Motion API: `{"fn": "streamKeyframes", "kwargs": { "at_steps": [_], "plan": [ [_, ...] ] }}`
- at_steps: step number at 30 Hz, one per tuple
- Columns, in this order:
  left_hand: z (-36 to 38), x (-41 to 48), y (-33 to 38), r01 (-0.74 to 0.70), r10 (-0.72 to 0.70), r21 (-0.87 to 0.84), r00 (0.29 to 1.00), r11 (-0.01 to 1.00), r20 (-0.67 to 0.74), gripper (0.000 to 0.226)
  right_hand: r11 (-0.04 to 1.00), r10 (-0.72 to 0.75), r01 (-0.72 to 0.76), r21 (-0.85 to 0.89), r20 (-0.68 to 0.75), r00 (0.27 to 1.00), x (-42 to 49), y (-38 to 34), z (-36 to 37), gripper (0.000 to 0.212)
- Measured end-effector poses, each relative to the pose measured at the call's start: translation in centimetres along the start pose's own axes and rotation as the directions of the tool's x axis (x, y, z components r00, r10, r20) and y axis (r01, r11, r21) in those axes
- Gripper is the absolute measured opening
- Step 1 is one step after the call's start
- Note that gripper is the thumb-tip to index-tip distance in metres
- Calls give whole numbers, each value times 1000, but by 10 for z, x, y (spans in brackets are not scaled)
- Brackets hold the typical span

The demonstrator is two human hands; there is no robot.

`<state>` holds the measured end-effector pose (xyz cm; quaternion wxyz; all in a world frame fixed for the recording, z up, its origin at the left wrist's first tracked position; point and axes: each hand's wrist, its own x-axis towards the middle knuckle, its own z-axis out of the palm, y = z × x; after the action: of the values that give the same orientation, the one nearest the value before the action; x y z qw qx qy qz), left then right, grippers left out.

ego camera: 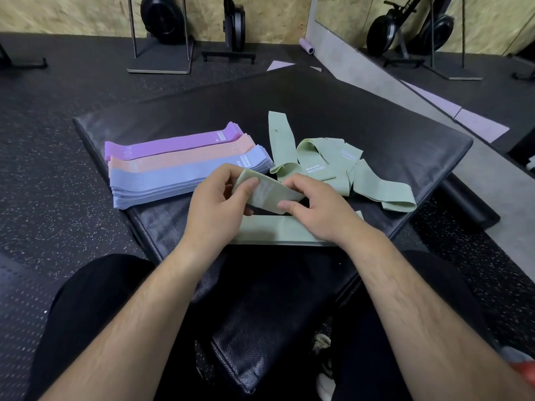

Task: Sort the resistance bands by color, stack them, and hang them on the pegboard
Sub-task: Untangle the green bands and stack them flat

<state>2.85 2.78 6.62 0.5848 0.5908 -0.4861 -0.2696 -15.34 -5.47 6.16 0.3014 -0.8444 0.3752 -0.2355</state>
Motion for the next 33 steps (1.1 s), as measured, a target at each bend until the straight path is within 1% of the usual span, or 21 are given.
{"fn": "streamKeyframes", "kwargs": {
  "at_steps": [4, 8, 11, 15, 18, 20, 22, 24, 26, 29, 33],
  "plan": [
    [-11, 4, 0, 9, -14, -67, 997, 998, -73, 13, 991, 23, -22, -134, 3, 1000, 10, 15, 0, 18],
    [-22, 9, -2, 11, -26, -110, 991, 994, -129, 13, 968, 30, -52, -246, -89, 996, 15, 24, -3, 19],
    [-31, 12, -5, 41, -70, -165, 983, 985, -172, 11, 935, 3, -59, -350, -158, 988, 16, 27, -12, 15],
    [-44, 18, -10, 83, -143, -271, 968, 959, -208, 13, 939, -4, -89, -333, -268, 963, 9, 29, -27, 5],
    [-47, 20, -12, 107, -178, -302, 960, 947, -216, 16, 930, 7, -128, -346, -331, 944, 3, 32, -35, 9],
    [-50, 21, -14, 119, -191, -310, 958, 943, -212, 15, 941, 88, -195, -277, -355, 931, -4, 34, -41, 11],
    [-55, 22, -15, 126, -206, -334, 954, 934, -216, 16, 957, 175, -251, -145, -401, 899, -13, 37, -47, 10],
    [-59, 22, -14, 124, -209, -342, 951, 932, -227, 15, 969, 224, -245, 12, -453, 863, -20, 38, -53, 12],
    [-62, 21, -16, 139, -218, -321, 950, 937, -223, 14, 963, 270, -230, 143, -459, 846, -27, 37, -57, 18],
    [-65, 17, -19, 173, -230, -264, 953, 949, -200, 13, 950, 298, -219, 224, -426, 854, -39, 36, -58, 21],
    [-66, 7, -19, 199, -221, -127, 955, 972, -199, 16, 940, 311, -216, 265, -405, 860, -54, 39, -63, 22]
  ]
}}
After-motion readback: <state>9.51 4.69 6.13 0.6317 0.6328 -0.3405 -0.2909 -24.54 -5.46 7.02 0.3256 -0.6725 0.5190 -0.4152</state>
